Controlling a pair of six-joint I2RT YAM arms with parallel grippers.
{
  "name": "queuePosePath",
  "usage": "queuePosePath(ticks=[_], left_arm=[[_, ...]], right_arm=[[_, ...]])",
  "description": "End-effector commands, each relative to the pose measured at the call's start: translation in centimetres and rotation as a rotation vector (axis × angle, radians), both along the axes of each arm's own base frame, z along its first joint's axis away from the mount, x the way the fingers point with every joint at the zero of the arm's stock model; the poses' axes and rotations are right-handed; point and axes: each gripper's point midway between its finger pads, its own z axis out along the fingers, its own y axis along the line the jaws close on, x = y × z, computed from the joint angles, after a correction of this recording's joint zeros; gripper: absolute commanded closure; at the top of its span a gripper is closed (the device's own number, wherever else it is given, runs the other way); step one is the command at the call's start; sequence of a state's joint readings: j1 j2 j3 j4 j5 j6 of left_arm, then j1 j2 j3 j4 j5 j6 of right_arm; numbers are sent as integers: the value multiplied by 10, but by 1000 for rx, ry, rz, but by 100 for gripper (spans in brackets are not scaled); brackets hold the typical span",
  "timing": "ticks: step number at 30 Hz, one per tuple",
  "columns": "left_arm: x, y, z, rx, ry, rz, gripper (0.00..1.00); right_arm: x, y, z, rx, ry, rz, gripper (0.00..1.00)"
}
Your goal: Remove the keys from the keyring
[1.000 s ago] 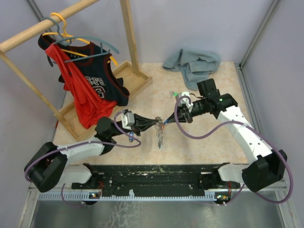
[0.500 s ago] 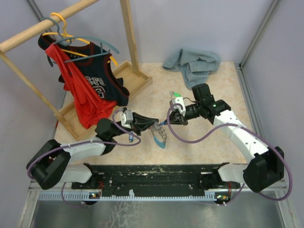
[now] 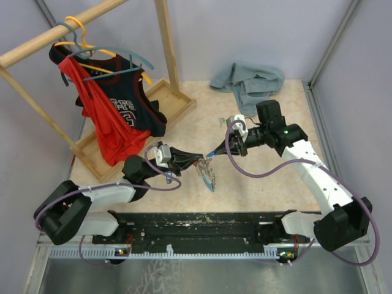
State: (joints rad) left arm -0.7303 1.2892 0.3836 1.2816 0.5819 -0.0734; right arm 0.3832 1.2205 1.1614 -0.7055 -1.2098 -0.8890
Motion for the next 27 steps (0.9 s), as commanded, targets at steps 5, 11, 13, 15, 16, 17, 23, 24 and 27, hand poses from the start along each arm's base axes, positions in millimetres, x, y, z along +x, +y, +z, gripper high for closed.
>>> queuePosePath(ticks=[5, 11, 13, 15, 16, 17, 23, 24, 27], left_arm=[[-1, 2, 8, -25, -37, -18, 88], [0, 13, 13, -18, -71, 3, 69], [1, 17, 15, -5, -93, 17, 66], [2, 17, 17, 16, -103, 24, 63], [1, 16, 18, 28, -116, 16, 61], [1, 14, 18, 42, -120, 4, 61], [-1, -7, 8, 130, -121, -129, 59], [-1, -10, 5, 138, -131, -148, 59], [3, -13, 3, 146, -182, -148, 59]], right_arm=[[-10, 0, 38, 60, -38, 22, 100], [-9, 0, 39, 56, -46, 14, 100], [-9, -1, 39, 54, -46, 11, 100], [-9, -1, 38, 50, -48, 8, 100], [-8, -1, 37, 49, -49, 7, 100], [-8, -1, 37, 48, -51, 7, 100], [-10, -2, 37, 45, -63, 15, 100], [-11, -2, 37, 45, -64, 18, 100], [-14, -3, 36, 42, -77, 32, 100]])
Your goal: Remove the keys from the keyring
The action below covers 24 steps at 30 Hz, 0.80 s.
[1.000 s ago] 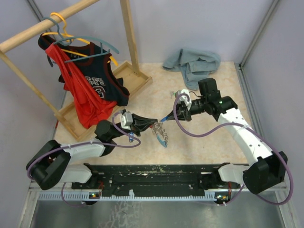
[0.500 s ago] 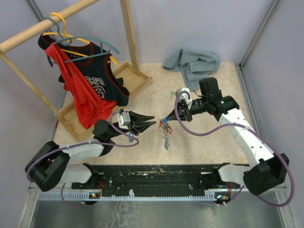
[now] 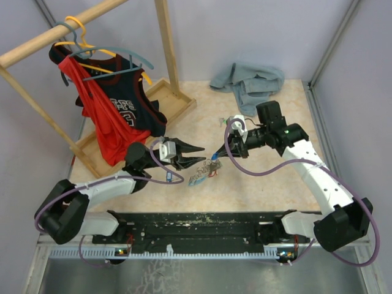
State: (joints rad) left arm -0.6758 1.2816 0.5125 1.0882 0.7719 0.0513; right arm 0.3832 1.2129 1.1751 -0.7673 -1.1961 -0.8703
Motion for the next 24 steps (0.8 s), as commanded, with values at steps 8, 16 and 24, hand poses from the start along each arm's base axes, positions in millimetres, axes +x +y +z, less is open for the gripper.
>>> queuePosePath(ticks=[8, 16, 24], left_arm=[[-1, -23, -8, 89, -50, -166, 61], [-11, -20, -20, 98, 7, -205, 63], [-10, -19, -13, 95, 5, -187, 63]], right_arm=[[-10, -1, 34, 59, -149, 58, 100], [-9, -3, 34, 47, -158, 51, 100], [-9, -3, 32, 42, -161, 54, 100]])
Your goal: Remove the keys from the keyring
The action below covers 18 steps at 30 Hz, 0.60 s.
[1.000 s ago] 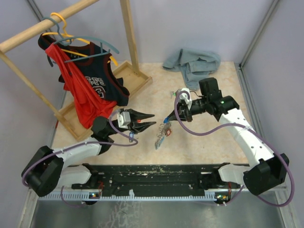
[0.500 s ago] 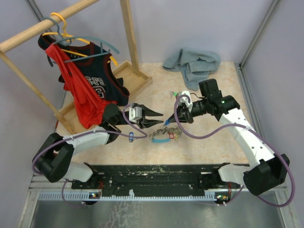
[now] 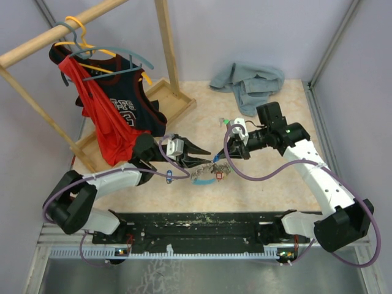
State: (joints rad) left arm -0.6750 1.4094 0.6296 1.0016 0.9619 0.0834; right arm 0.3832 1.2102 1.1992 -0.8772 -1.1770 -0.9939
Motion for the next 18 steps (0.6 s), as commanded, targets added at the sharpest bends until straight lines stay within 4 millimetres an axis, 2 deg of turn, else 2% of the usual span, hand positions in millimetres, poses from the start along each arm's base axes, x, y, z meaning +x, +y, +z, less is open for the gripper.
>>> queuePosePath(ticks=[1, 8, 14, 18], left_arm=[[-5, 3, 6, -3, 5, -14, 63], [-16, 7, 3, -2, 40, -5, 64], [15, 8, 15, 12, 28, 156, 64], [34, 6, 11, 32, 35, 218, 65]], right_arm=[[-3, 2, 35, 71, -114, 34, 100], [-4, 1, 34, 61, -125, 35, 100], [-6, 0, 33, 59, -132, 47, 100], [-8, 0, 33, 61, -135, 55, 100]])
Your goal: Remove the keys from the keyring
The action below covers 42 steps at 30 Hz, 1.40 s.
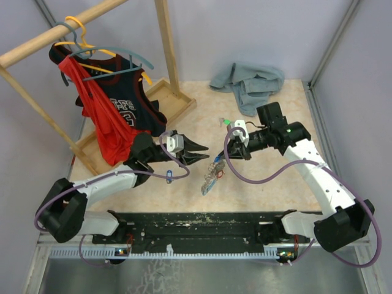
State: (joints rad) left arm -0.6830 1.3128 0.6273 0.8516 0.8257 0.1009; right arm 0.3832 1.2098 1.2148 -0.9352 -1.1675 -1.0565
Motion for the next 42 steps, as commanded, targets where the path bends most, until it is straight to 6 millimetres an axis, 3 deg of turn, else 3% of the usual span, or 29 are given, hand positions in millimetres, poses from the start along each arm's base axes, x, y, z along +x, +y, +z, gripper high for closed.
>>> queuePosePath(ticks=[1, 4, 8, 15, 26, 35, 42], left_arm=[[27, -2, -2, 27, -4, 106, 66], [33, -5, -12, 41, -24, 105, 66], [30, -13, -11, 15, -49, 47, 66], [13, -22, -14, -18, -27, -69, 64], [-14, -17, -15, -39, -24, -181, 56], [6, -19, -13, -42, -17, -80, 57], [4, -25, -11, -47, -26, -117, 58]], right_arm=[[-5, 3, 34, 77, -111, 46, 100], [-7, 3, 34, 78, -112, 52, 100], [-9, 3, 35, 83, -110, 61, 100], [-9, 3, 34, 83, -105, 65, 100], [-9, 3, 34, 82, -107, 64, 100], [-10, 3, 34, 87, -97, 69, 100], [-11, 4, 33, 91, -92, 75, 100]])
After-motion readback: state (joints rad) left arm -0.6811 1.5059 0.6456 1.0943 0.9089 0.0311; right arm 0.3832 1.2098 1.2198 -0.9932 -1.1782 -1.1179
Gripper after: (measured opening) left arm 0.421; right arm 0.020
